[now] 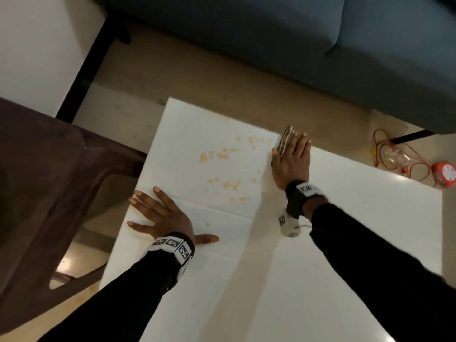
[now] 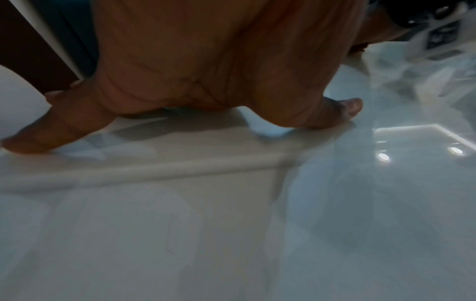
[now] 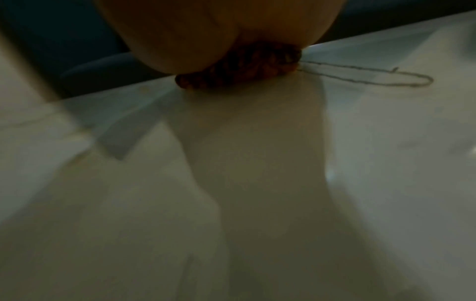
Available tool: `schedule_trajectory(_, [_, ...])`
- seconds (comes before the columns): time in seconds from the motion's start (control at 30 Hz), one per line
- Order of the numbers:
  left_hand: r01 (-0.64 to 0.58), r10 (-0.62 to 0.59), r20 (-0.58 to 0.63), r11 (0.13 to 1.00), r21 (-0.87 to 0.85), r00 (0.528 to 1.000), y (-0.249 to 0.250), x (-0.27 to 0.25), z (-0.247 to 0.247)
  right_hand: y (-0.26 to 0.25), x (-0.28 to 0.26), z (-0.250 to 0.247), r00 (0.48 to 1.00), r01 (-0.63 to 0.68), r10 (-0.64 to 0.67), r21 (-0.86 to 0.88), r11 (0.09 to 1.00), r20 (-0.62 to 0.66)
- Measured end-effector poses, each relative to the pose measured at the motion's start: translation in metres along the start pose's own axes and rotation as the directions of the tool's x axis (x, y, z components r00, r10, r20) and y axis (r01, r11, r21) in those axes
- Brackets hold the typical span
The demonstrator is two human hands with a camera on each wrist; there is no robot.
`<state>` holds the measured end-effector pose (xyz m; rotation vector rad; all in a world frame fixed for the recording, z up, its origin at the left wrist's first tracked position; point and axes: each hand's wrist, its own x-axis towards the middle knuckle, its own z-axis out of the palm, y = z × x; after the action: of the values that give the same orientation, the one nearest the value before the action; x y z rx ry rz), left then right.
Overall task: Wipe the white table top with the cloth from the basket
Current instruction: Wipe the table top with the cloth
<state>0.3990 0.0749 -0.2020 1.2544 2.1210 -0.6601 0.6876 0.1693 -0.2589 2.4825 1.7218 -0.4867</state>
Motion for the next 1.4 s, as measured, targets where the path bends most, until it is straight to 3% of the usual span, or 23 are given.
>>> schedule_trajectory(0.13, [0.005,-0.005,0.006,1.0,-0.008,1.0,0.002,-0.003,-0.001,-0.009,-0.001,-0.007,0.999,-0.04,0.041,0.045,0.998,-0.019])
schedule_trajectory(0.23, [0.01,-0.01,0.01,1.0,-0.008,1.0,0.002,-0.004,-0.002,-0.005,-0.071,0.017,0.997,0.074,-0.072,0.038,0.997,-0.039])
schedule_trajectory(0.33, [0.03,-0.031,0.03,1.0,0.006,0.999,0.003,-0.001,-0.003,-0.001,-0.151,0.037,0.984,0.174,-0.175,0.03,0.984,0.018])
schedule_trajectory(0.43, [0.039,-0.039,0.029,0.999,0.008,0.999,0.005,0.0,-0.003,-0.001,-0.173,0.038,0.979,0.205,-0.205,0.015,0.979,0.019])
schedule_trajectory(0.57, [0.038,-0.038,0.016,0.999,0.017,0.999,0.005,0.003,0.001,-0.002,-0.105,0.034,0.965,0.263,-0.262,-0.049,0.964,0.016])
schedule_trajectory(0.7, [0.047,-0.047,-0.009,0.998,0.031,0.999,0.005,0.001,0.003,-0.022,0.001,0.015,0.98,0.199,-0.198,-0.054,0.979,0.023])
schedule_trajectory(0.8, [0.036,-0.036,-0.009,0.999,0.034,0.999,0.006,0.001,0.003,-0.033,0.016,0.004,0.987,0.161,-0.161,0.002,0.987,-0.006])
schedule_trajectory(0.9, [0.035,-0.035,-0.007,0.999,0.025,0.999,0.006,-0.001,0.0,-0.031,-0.042,0.016,0.974,0.224,-0.224,-0.023,0.974,-0.006])
schedule_trajectory(1.03, [0.041,-0.041,0.012,0.999,-0.001,0.999,0.007,-0.001,-0.001,-0.022,-0.183,0.039,0.943,0.33,-0.331,0.024,0.944,0.04])
schedule_trajectory(1.1, [0.031,-0.031,0.016,1.0,-0.004,0.999,0.006,0.0,-0.002,-0.023,-0.214,0.042,0.936,0.341,-0.342,0.033,0.94,0.085])
schedule_trajectory(1.17, [0.02,-0.02,0.016,1.0,-0.002,1.0,0.005,0.0,-0.001,-0.025,-0.199,0.041,0.936,0.338,-0.339,0.025,0.941,0.092])
schedule_trajectory(1.27, [0.018,-0.018,0.001,1.0,0.004,1.0,0.005,0.002,0.001,-0.041,-0.124,0.034,0.947,0.319,-0.32,0.026,0.947,0.022])
schedule_trajectory(1.4, [0.026,-0.027,0.011,0.999,0.03,1.0,0.006,0.007,0.002,-0.066,-0.013,0.006,0.99,0.14,-0.14,0.055,0.989,-0.012])
